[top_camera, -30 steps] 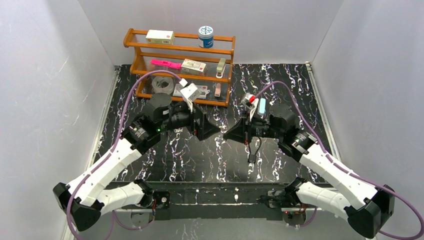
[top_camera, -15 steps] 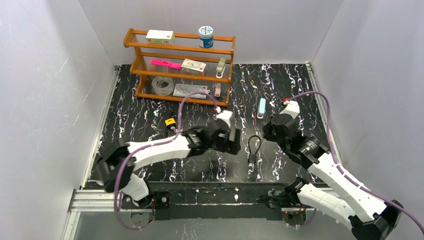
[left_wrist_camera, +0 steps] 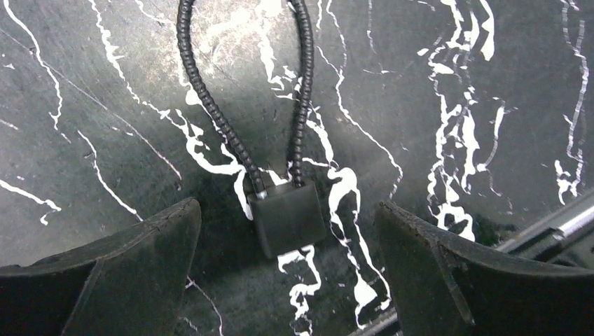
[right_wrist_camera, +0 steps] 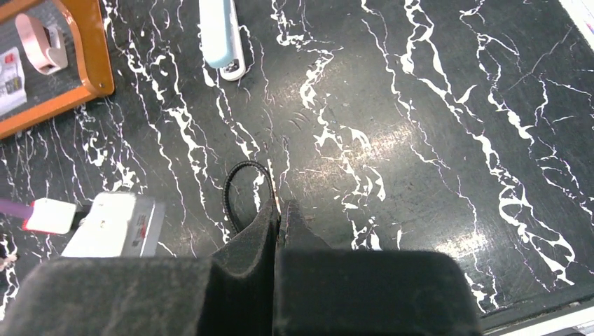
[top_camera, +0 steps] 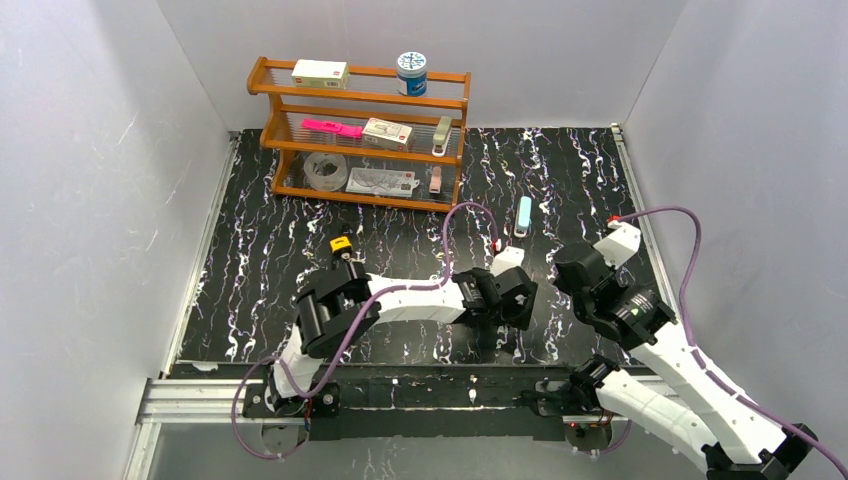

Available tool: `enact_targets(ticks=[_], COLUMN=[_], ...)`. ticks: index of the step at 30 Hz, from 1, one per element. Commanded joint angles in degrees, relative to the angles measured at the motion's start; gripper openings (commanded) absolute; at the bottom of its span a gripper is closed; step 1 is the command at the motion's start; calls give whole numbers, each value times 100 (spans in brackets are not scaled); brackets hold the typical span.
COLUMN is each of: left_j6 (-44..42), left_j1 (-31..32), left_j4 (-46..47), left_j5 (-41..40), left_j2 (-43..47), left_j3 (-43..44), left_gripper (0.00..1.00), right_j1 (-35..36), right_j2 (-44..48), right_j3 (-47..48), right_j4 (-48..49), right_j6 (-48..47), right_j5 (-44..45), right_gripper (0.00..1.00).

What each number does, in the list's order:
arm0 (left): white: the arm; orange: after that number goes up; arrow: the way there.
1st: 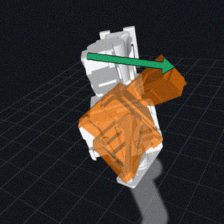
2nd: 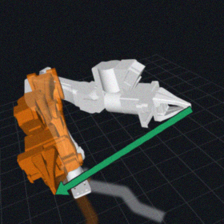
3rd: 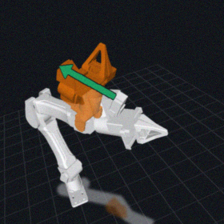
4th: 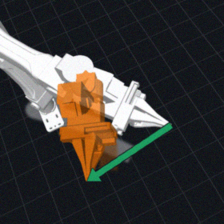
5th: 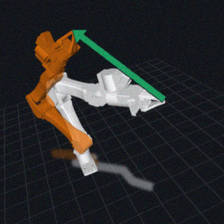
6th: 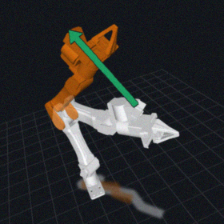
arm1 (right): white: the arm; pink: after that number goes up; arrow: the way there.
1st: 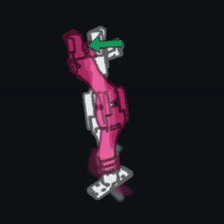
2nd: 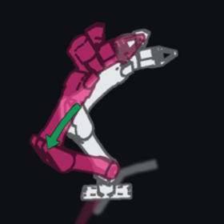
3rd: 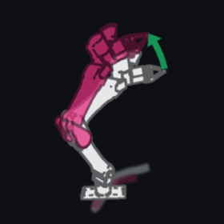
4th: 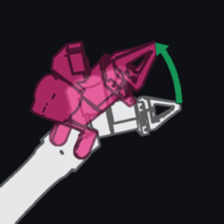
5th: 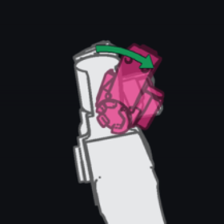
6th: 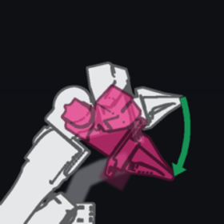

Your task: Unlock with the key

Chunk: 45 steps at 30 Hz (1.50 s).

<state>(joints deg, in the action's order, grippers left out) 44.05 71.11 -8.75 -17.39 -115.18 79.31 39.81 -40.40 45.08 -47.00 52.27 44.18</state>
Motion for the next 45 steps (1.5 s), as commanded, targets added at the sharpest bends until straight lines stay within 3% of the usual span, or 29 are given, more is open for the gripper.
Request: enact_targets(ticks=[1, 6, 10, 14, 19, 24, 28, 33, 39, 45], left_j6=[287, 178, 224, 308, 340, 249, 135, -44, -2, 208], left_j1=[26, 275, 337, 391, 426, 300, -37, -565, -1143, -1758], left_j4=[-464, -1321, -1657, -2400, -2653, -2547, -2127, -1630, -1516, -1272], left_j5=[-320, -902, -1096, -1383, -1416, -1550, -1507, -1304, -1154, -504], left_j2=[-263, -581, -868, -1212, -1181, -594, 233, 1176, 2093, 2918], left_j3=[466, 1001, 1295, 1792, 1845, 1482, 782, 206, -80, -430], left_gripper=[88, 77, 60, 49, 21, 0, 0, 0, 0, 0], right_j1=[-27, -27, -28, -31, -34, -33, -35, -32, -31, -28], right_j2=[192, 260, 300, 369, 463, 1103, 1657, 1632, 1468, 1330], right_j3=[-70, -77, -88, -62, -59, -120, -183, 3, 199, 200], right_j4=[-256, -234, -187, -233, -97, 1165, 2482, 3344, 4182, 4579], right_j6=[315, 304, 284, 284, 177, -899, -1975, -2562, -2595, -2155], right_j5=[402, 372, 343, 361, 299, -442, -1251, -2547, -4050, -4621], right_gripper=[1, 1, 1, 1, 1, 1, 1, 1, 1, 1])
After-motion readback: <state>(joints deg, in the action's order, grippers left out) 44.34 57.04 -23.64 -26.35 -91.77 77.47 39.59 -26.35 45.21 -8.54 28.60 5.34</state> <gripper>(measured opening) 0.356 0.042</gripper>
